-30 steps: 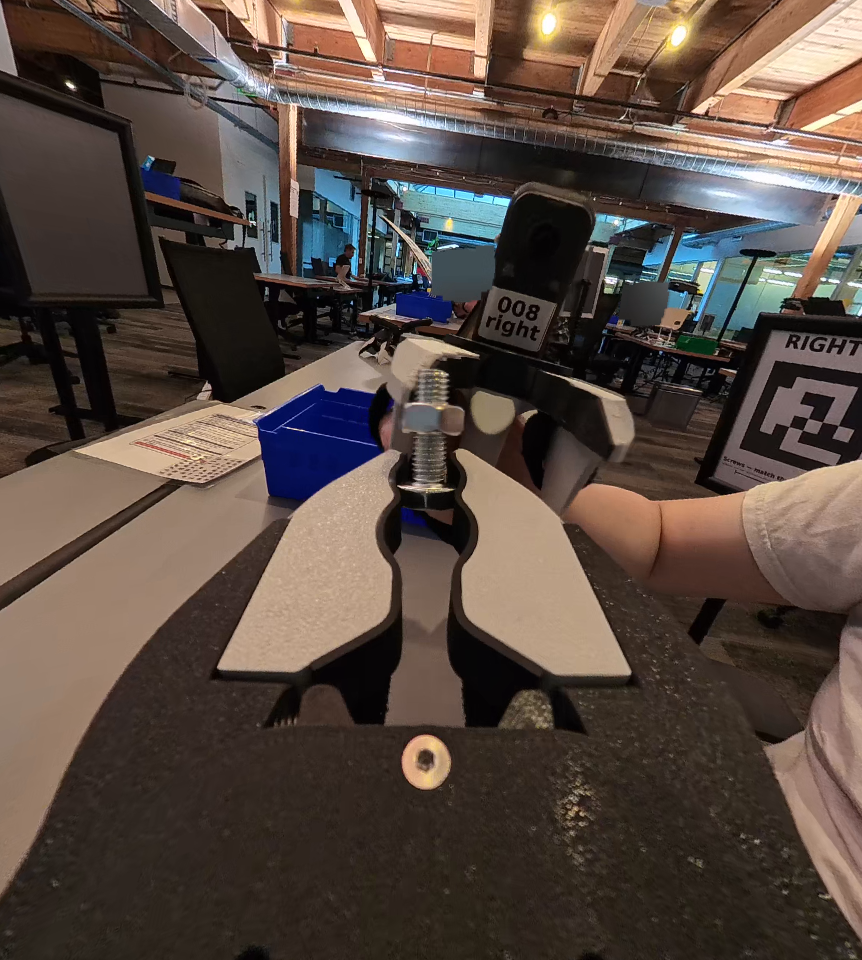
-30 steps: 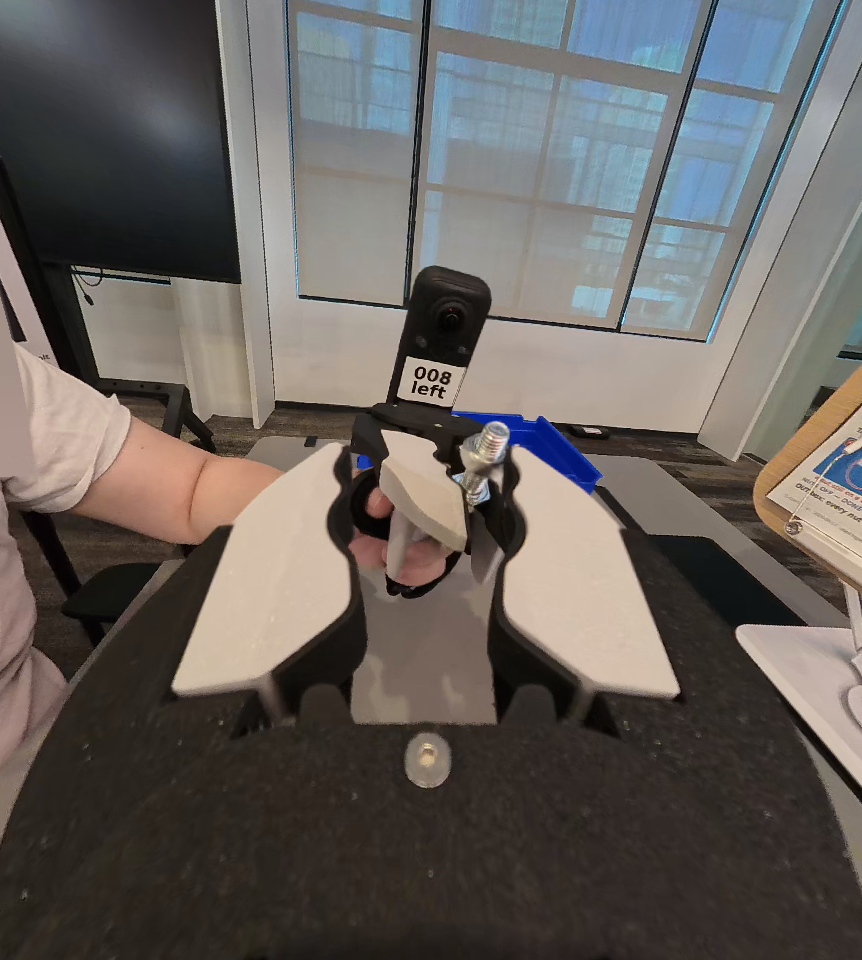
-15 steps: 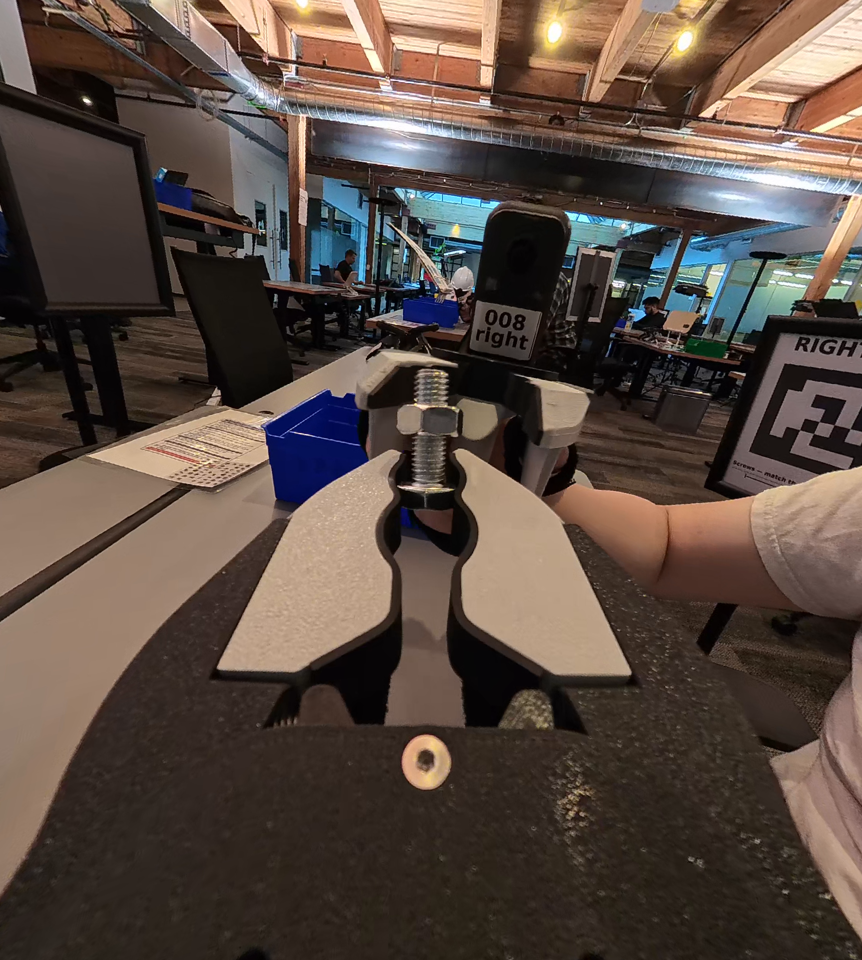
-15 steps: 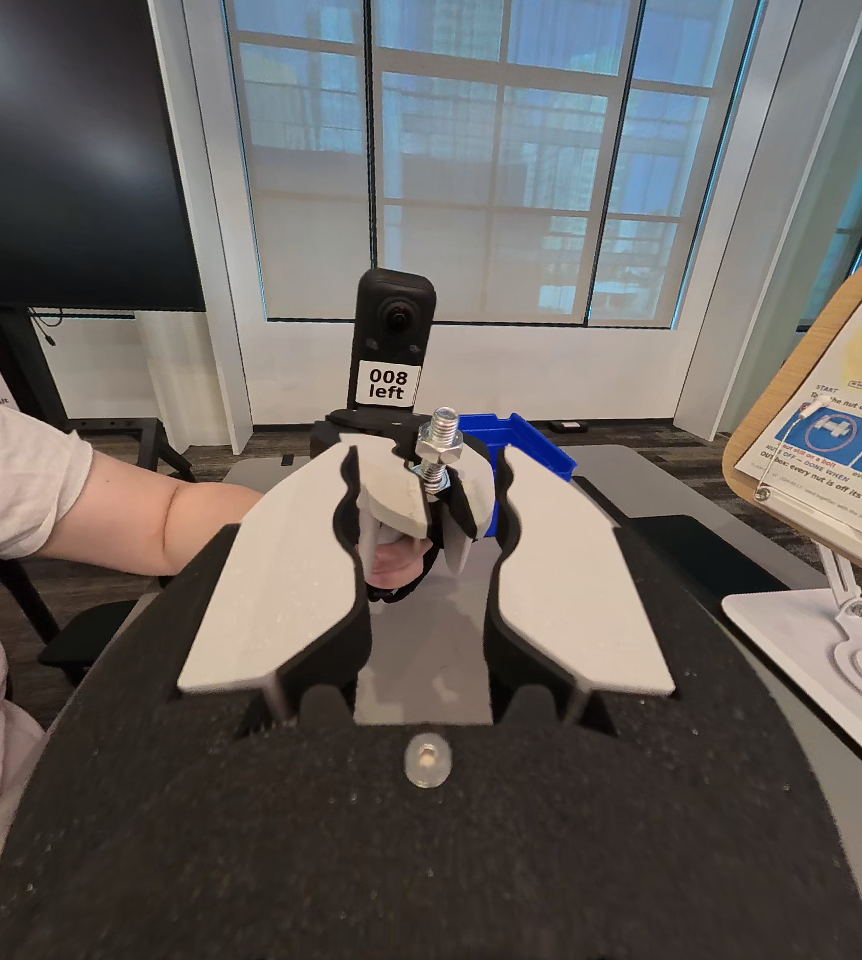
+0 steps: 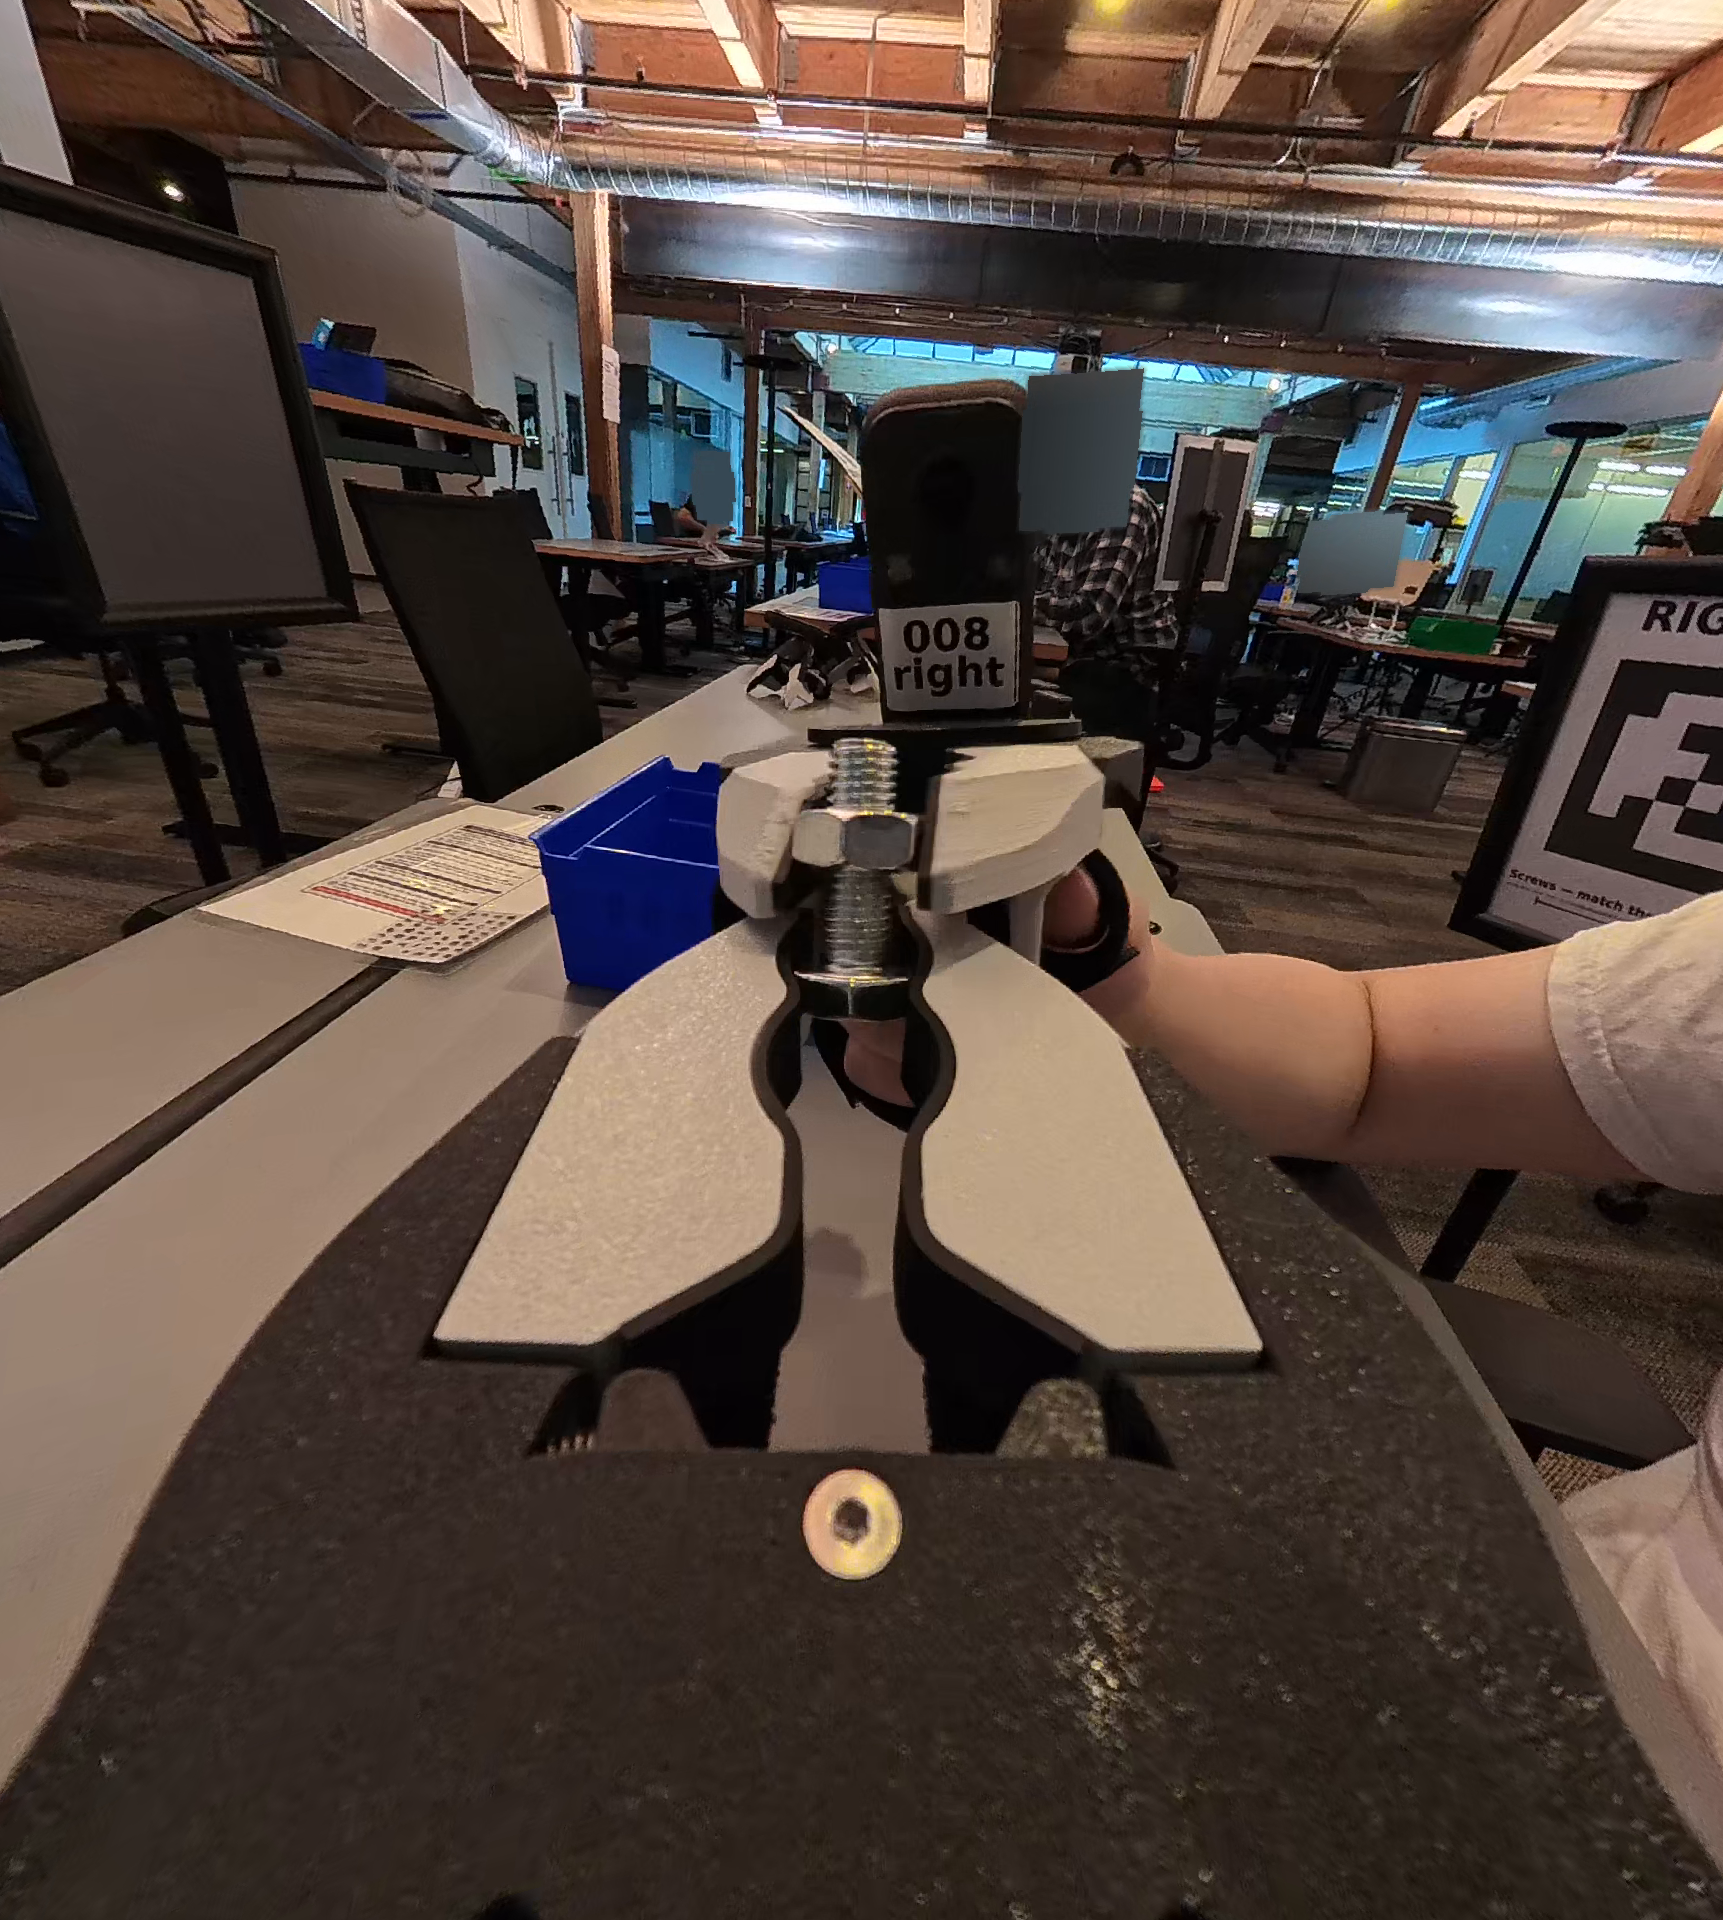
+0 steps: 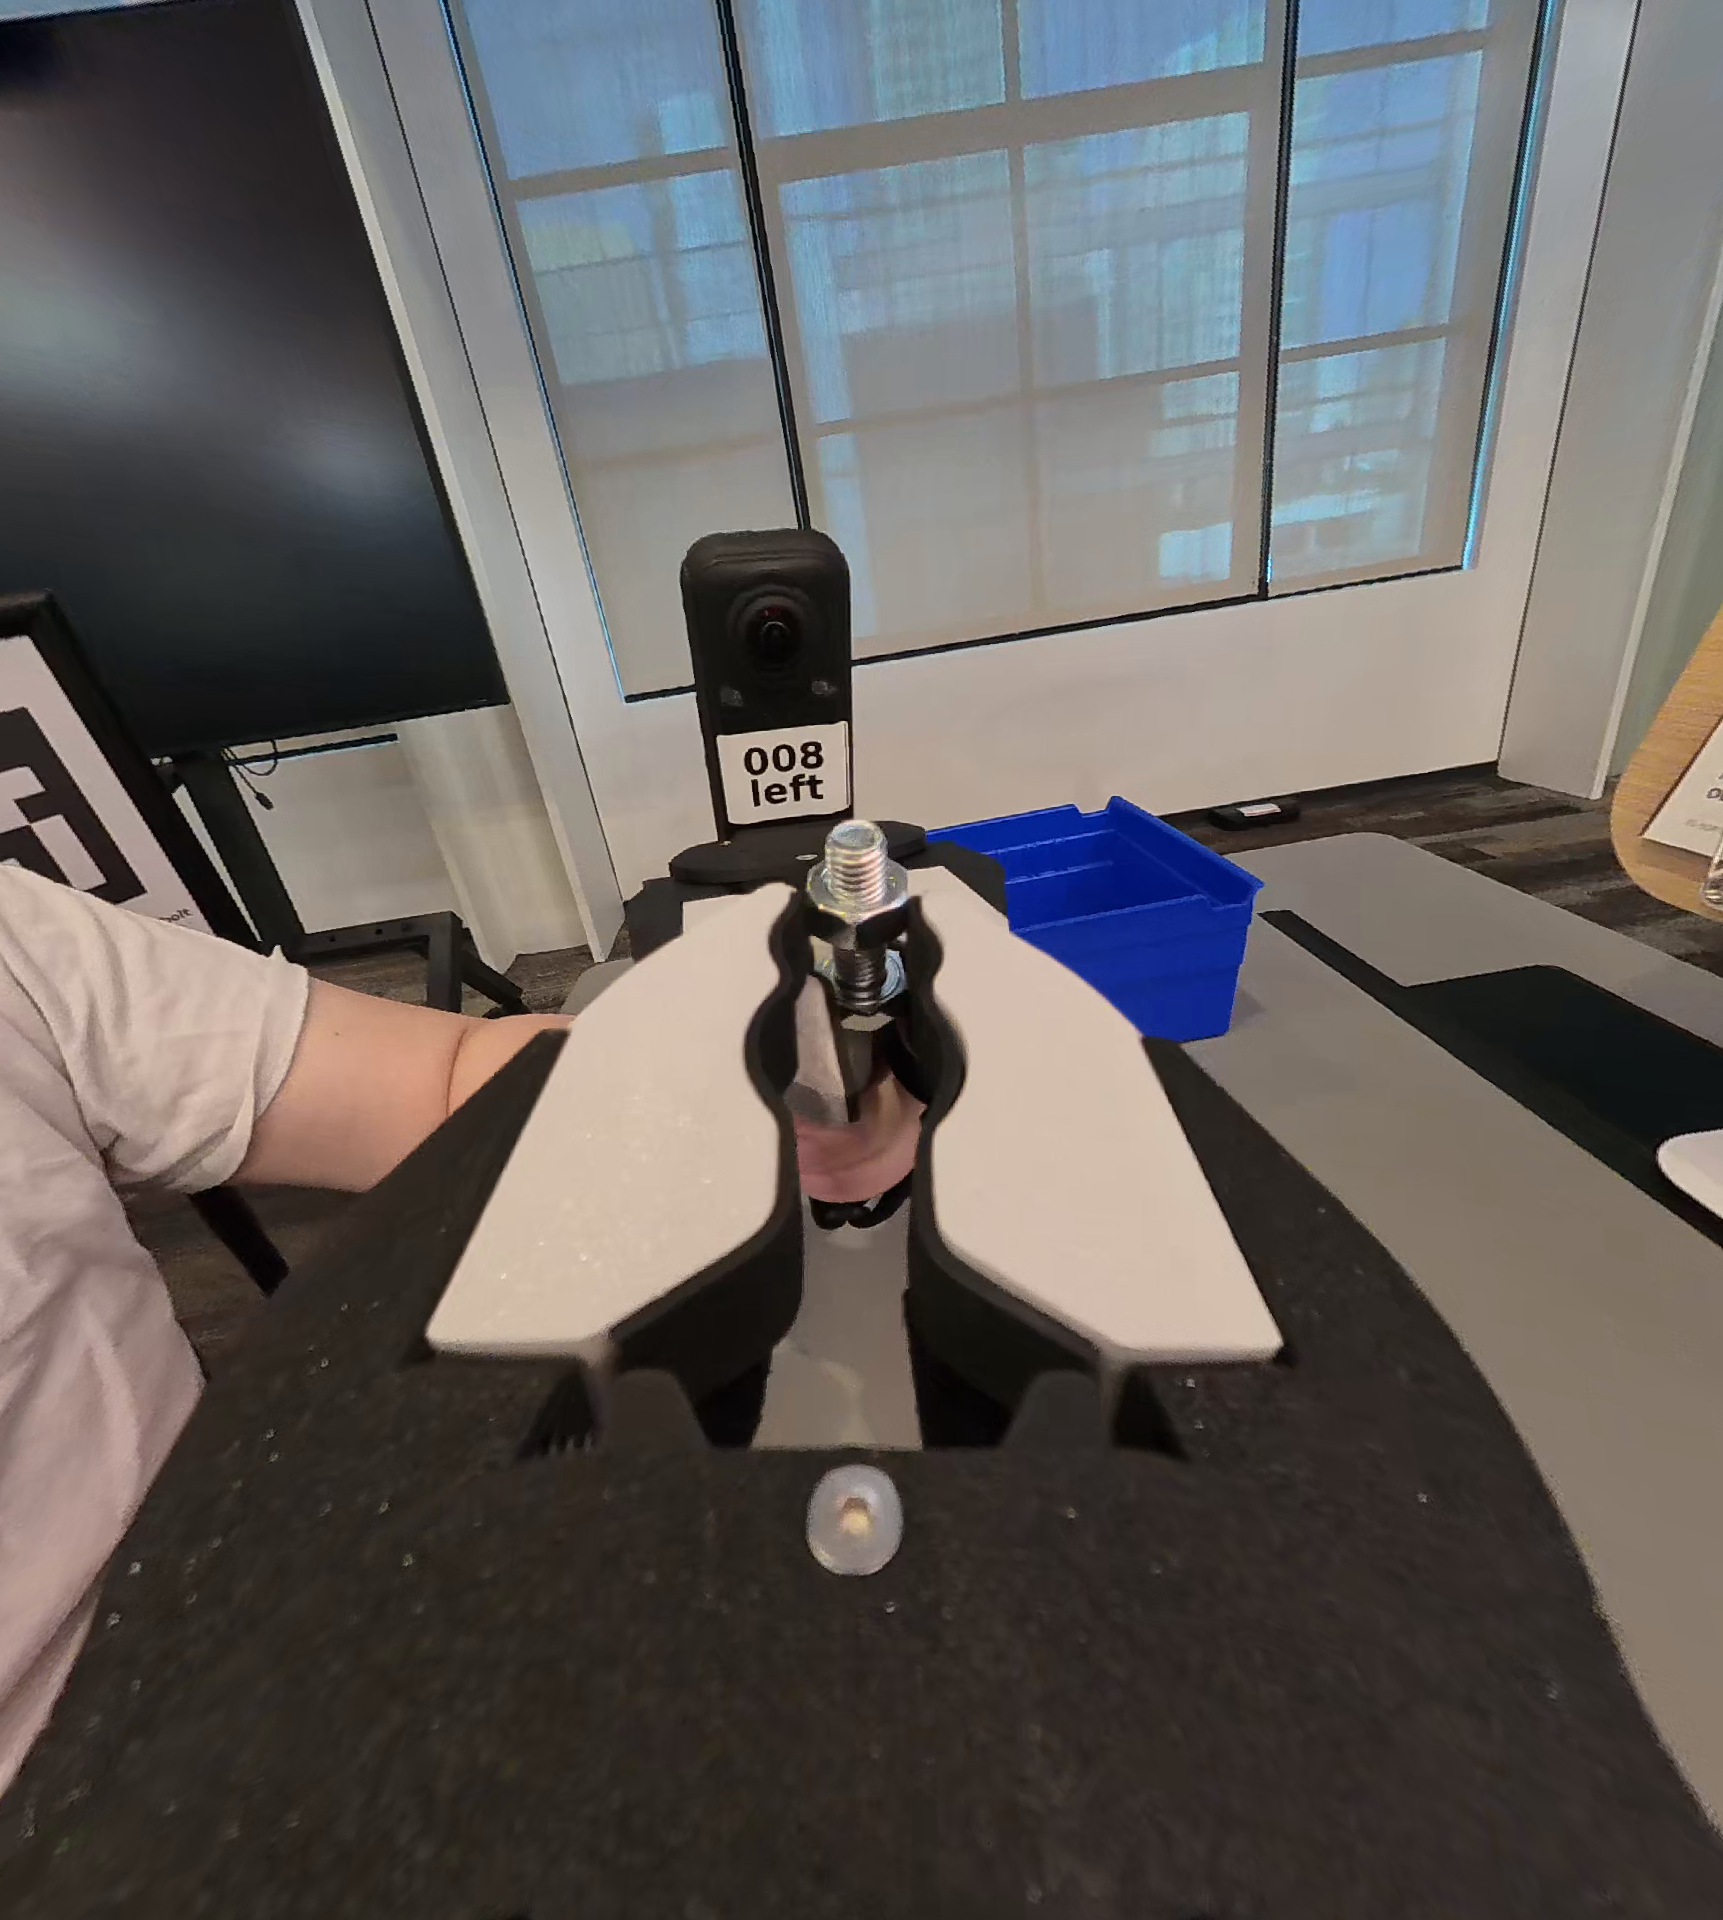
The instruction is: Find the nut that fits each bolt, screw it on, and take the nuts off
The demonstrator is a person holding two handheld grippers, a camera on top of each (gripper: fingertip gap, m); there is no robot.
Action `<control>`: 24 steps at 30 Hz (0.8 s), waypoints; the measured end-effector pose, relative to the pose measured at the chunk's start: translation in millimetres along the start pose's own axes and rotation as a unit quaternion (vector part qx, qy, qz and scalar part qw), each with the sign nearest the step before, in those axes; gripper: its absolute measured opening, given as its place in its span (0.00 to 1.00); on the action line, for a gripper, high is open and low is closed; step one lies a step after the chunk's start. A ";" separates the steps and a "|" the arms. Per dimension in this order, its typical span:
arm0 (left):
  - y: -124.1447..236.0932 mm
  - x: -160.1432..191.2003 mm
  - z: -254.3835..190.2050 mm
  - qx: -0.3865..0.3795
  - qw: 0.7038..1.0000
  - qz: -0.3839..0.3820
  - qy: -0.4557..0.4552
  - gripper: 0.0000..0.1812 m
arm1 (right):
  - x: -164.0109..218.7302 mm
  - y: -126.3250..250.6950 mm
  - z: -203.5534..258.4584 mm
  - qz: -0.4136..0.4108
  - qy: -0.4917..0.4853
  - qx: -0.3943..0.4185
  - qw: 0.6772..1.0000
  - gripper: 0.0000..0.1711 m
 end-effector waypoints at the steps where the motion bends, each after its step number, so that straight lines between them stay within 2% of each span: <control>1: 0.0 0.0 0.1 0.000 1.000 0.000 0.000 0.08 | 0.0 0.0 -0.1 -0.002 0.001 0.000 1.000 0.10; 7: -0.4 0.1 1.2 -0.004 1.000 -0.001 0.000 0.08 | 0.7 0.9 -1.7 -0.005 0.008 0.007 1.000 0.10; 16: 1.3 -0.6 10.4 -0.046 0.999 0.013 -0.026 0.24 | -4.9 8.8 -7.8 0.000 0.012 0.017 1.000 0.10; 20: 5.6 -4.3 14.9 -0.054 0.998 0.010 -0.027 0.24 | -18.1 15.9 -7.0 0.012 0.037 0.036 0.999 0.10; 24: 11.9 -14.8 16.8 -0.059 0.998 0.002 -0.026 0.23 | -50.4 39.7 -6.5 0.044 0.086 0.090 0.991 0.10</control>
Point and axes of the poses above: each gripper's, where its closed fingertips meet, y back along the fingers, x out of its underside, z = x × y across the jaws, the point moved 2 cm from there along y, back along the fingers, and after that the axes turned 3 degrees about -z, right-handed, at the moved point
